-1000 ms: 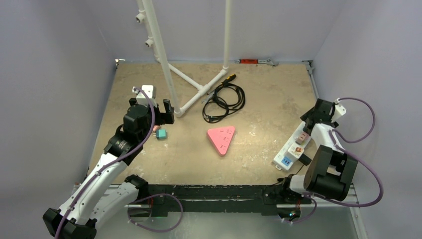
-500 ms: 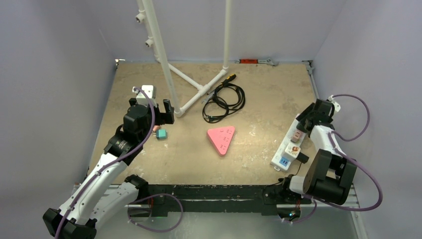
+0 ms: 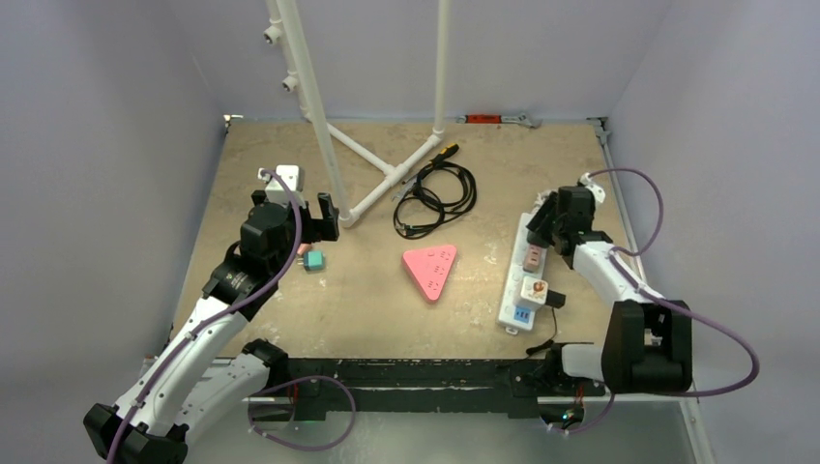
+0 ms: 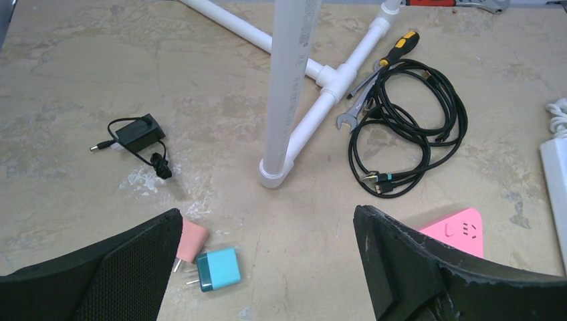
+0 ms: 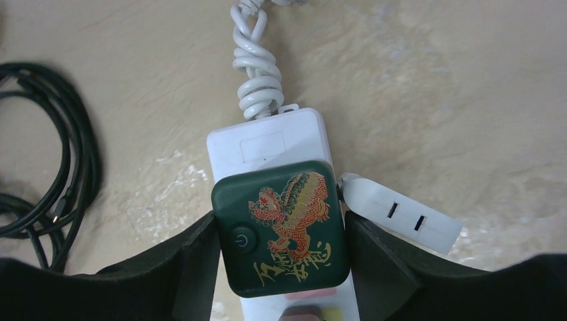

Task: Pull the plug off the socket
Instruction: Move the socket to the center of the board.

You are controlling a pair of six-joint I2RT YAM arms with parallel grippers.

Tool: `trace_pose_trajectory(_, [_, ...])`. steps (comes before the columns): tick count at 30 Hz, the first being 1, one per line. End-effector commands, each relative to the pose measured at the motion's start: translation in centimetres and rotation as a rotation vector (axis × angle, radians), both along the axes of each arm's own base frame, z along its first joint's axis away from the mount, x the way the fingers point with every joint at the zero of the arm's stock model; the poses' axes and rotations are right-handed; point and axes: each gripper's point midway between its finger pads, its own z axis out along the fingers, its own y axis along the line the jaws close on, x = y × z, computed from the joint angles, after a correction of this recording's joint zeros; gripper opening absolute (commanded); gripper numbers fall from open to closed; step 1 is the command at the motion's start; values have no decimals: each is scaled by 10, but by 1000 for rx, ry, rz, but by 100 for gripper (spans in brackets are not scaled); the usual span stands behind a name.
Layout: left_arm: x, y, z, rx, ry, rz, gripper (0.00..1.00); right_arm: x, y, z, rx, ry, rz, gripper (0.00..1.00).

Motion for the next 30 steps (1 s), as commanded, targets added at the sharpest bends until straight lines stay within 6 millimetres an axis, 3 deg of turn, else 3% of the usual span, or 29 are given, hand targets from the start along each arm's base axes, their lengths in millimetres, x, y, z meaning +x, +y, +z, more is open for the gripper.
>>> trace_pose_trajectory(1, [3,-1,7,-26,-23,1,99,46,35,43,43,-171,-29,48])
trace_pose_trajectory(9, [3,1,8,-19,-26,9,99,65,99,48,43,-186,-16,48])
trace_pose_trajectory(17, [5,-1,3,-13,-11,3,99,70,154,49,80,-192,70,53])
trace_pose_trajectory(20, [6,-2,1,-10,-5,2,99,69,162,52,95,-197,105,62])
trace_pose_trajectory(26, [8,-3,-6,9,14,-4,97,58,175,79,126,-273,240,94])
trace_pose_trajectory(30, [8,-6,-12,18,33,-21,94,47,176,97,118,-320,310,99])
